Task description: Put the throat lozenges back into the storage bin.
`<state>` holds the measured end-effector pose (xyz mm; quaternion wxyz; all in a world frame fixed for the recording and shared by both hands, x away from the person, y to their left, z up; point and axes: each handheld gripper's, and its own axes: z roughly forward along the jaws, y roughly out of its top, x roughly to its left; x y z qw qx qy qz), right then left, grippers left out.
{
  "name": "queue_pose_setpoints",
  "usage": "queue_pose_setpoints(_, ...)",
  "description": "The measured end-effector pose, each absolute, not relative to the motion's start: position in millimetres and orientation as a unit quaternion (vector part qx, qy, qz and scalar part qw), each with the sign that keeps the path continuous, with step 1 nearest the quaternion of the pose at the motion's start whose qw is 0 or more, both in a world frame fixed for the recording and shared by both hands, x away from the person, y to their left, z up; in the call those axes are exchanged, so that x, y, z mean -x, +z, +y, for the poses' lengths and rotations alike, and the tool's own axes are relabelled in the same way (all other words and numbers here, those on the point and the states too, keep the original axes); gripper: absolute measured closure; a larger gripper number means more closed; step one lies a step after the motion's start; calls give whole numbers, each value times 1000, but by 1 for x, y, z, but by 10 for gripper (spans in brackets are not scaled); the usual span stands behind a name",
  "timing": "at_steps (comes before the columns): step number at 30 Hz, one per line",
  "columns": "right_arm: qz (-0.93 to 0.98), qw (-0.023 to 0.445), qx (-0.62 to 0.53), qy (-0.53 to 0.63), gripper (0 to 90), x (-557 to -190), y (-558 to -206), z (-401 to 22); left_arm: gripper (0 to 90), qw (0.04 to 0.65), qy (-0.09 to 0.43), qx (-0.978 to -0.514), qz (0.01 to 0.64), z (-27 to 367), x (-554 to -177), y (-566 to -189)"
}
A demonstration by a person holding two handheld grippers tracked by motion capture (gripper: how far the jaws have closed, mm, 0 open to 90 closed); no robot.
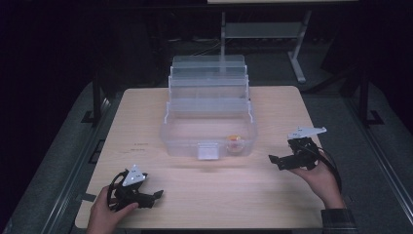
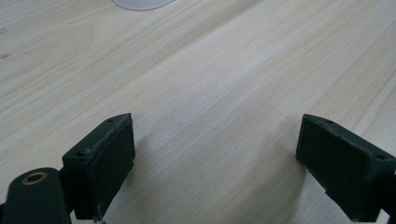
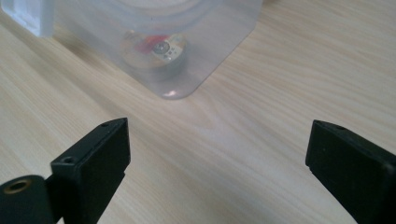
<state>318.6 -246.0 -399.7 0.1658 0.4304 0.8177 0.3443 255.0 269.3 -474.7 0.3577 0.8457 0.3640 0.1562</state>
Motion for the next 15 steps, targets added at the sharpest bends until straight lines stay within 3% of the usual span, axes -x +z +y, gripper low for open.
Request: queue_pose_setpoints(15,811,157,-452,336,22,-298,-428,-262,108,358,156,-846,364,269,-255,-475)
